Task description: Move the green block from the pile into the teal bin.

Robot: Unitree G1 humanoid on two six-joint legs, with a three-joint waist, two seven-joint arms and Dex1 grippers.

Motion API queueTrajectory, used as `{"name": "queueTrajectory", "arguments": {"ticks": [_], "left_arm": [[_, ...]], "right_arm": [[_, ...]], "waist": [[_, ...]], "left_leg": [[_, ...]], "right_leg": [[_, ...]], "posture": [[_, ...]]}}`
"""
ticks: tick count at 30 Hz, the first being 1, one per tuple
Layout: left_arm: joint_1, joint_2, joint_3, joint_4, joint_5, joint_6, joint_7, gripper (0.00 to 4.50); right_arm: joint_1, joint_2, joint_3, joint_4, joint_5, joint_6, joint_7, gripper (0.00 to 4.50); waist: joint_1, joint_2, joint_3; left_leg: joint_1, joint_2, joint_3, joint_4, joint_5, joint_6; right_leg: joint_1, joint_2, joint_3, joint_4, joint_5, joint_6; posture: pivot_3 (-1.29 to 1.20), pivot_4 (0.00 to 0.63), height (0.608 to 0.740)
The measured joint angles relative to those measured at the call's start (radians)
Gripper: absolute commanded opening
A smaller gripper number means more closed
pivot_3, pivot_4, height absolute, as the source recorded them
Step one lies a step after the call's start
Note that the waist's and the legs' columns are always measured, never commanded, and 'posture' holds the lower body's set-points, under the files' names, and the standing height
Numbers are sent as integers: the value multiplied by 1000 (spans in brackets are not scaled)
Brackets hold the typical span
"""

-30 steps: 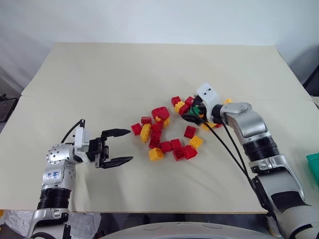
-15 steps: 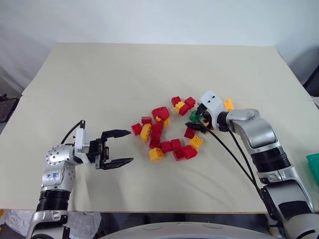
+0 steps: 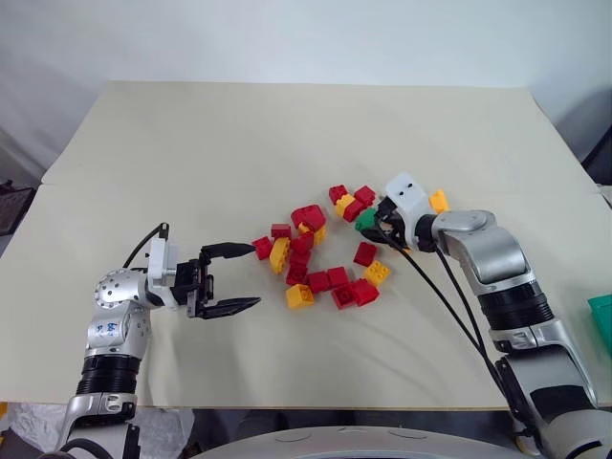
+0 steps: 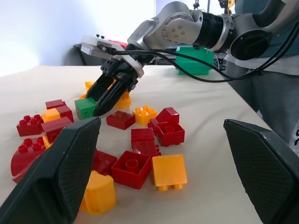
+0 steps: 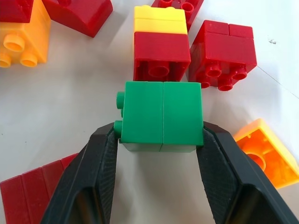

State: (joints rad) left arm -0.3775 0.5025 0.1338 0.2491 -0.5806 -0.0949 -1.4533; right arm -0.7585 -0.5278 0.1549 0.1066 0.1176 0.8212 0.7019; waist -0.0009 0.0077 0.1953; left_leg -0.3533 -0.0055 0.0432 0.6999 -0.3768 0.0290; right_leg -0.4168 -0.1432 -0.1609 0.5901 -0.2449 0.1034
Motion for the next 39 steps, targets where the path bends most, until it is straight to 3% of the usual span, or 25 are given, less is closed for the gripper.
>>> {"name": "queueTrajectory", "arguments": {"ticks": [7, 11, 17, 22, 30, 39], "left_arm": [[-127, -64, -76, 9, 37, 43, 37, 4500], [-211, -123, -127, 57, 96, 43, 82, 4500], [-322, -230, -188, 125, 142, 37, 110, 4500], [-358, -292, -219, 209, 169, -2, 98, 4500], [-373, -333, -231, 258, 175, -41, 74, 4500], [-379, -349, -237, 274, 179, -36, 59, 4500]], "right_arm": [[106, -145, -283, -370, 116, 157, -18, 2073], [311, -300, -452, -530, 131, 255, -16, 2073], [553, -600, -703, -495, 59, 291, 14, 2073], [809, -727, -871, -415, -12, 255, 140, 2073], [1084, -796, -1071, -357, -141, 180, 379, 2073], [1213, -795, -1080, -312, -254, 151, 429, 2073]], "waist": [[28, 0, 0], [36, 0, 0], [38, 0, 0], [28, 0, 0], [28, 0, 0], [31, 0, 0]], "left_leg": [[-1, -1, 0, 0, 0, 1], [-3, -1, 5, 0, -1, 2], [-1, -1, 12, 0, -1, 5], [0, -1, 13, 0, -1, 5], [1, -1, 6, 1, -1, 6], [0, -2, 5, 1, -1, 8]], "right_leg": [[0, 0, -1, -2, 0, 1], [0, 0, 0, -3, 1, 2], [1, 0, 2, -5, 3, 5], [2, 0, 2, -6, 3, 5], [3, 0, 4, -8, 7, 5], [4, -3, 3, -10, 8, 6]], "posture": [[0, 150, 740], [0, 150, 740], [0, 150, 740], [0, 150, 740], [0, 150, 740], [0, 150, 740]]}}
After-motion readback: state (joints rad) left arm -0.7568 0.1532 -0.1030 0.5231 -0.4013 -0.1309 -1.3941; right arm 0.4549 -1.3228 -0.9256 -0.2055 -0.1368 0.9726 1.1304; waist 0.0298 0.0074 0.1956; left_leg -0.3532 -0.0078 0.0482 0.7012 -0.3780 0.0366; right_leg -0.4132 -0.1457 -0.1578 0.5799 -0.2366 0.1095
